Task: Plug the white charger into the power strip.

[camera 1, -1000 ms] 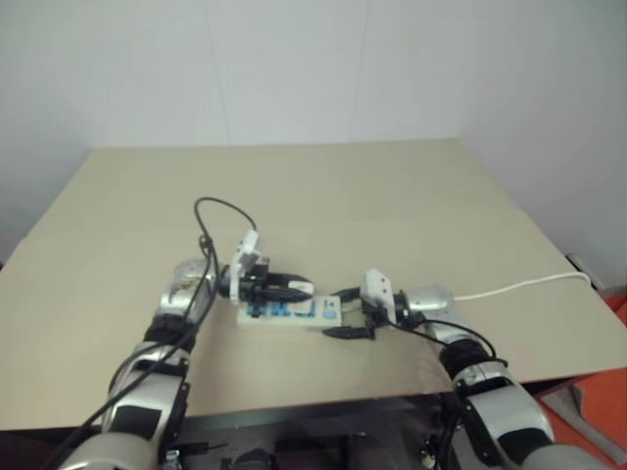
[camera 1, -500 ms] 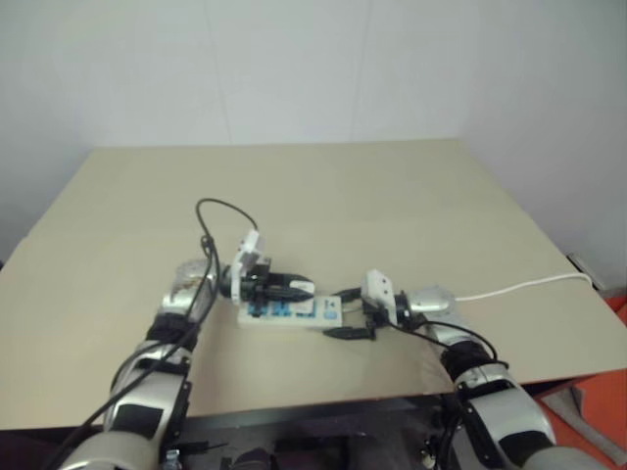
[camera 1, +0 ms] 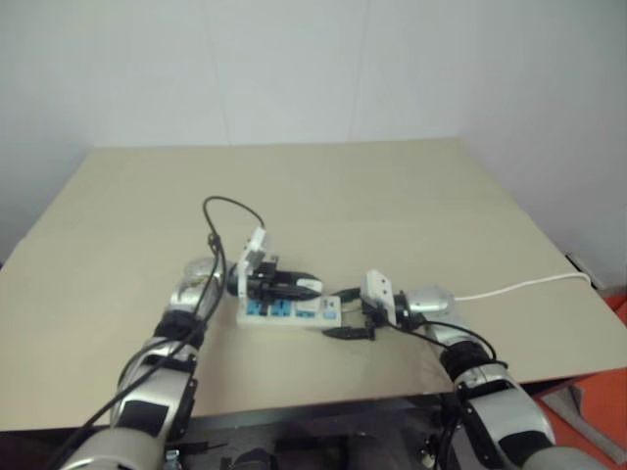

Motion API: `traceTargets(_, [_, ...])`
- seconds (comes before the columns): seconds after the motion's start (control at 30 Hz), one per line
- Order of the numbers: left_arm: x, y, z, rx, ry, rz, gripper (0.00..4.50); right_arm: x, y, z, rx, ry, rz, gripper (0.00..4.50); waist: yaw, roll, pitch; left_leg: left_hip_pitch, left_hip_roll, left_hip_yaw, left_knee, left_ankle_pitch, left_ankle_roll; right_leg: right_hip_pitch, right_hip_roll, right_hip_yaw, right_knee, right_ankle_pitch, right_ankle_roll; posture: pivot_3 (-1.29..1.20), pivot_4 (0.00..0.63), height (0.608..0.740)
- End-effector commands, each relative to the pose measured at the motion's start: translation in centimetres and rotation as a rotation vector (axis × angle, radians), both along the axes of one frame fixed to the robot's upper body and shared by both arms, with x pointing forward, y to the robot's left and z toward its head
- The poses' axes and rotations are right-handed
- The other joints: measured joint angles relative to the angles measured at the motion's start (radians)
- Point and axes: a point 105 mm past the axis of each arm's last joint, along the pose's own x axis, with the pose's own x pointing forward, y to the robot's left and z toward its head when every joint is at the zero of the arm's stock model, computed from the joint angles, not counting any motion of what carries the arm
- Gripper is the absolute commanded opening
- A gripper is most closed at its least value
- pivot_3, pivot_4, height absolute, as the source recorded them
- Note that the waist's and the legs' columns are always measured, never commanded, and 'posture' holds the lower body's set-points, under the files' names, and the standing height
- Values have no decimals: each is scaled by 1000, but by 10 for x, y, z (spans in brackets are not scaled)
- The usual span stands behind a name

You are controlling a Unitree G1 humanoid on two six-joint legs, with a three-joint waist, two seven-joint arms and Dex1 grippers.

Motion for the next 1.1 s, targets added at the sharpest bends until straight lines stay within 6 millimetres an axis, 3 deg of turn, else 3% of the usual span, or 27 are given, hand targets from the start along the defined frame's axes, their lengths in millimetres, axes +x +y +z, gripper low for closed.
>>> traceTargets(0.03, [1,-2,8,19,-41,-24,1018,-1,-6,-18,-55,47,-48,3420,0,0,0,0,0,0,0,0,0,0,0,0,0,0,0,0,150,740])
traceTargets(0.33, [5,6,6,82,-78,-10,1018,-1,-6,-20,-69,46,-47,3420,0,0,0,0,0,0,0,0,0,0,0,0,0,0,0,0,150,740])
traceTargets(0.47, [3,10,-4,133,-82,-19,1018,-1,-4,-20,-72,41,-44,3420,-2,0,0,0,0,0,0,0,0,0,0,0,0,0,0,0,150,740])
traceTargets(0.77, [-2,6,-13,101,-90,-21,1018,0,-5,-20,-69,37,-51,3420,-1,-1,-1,1,1,0,-1,0,0,1,1,1,-1,0,0,0,150,740])
traceTargets(1.1, [-12,24,-45,178,-81,10,1018,-2,-7,-22,-74,37,-52,3420,-2,-2,-9,1,2,0,-2,0,0,0,1,1,-1,0,0,0,150,740])
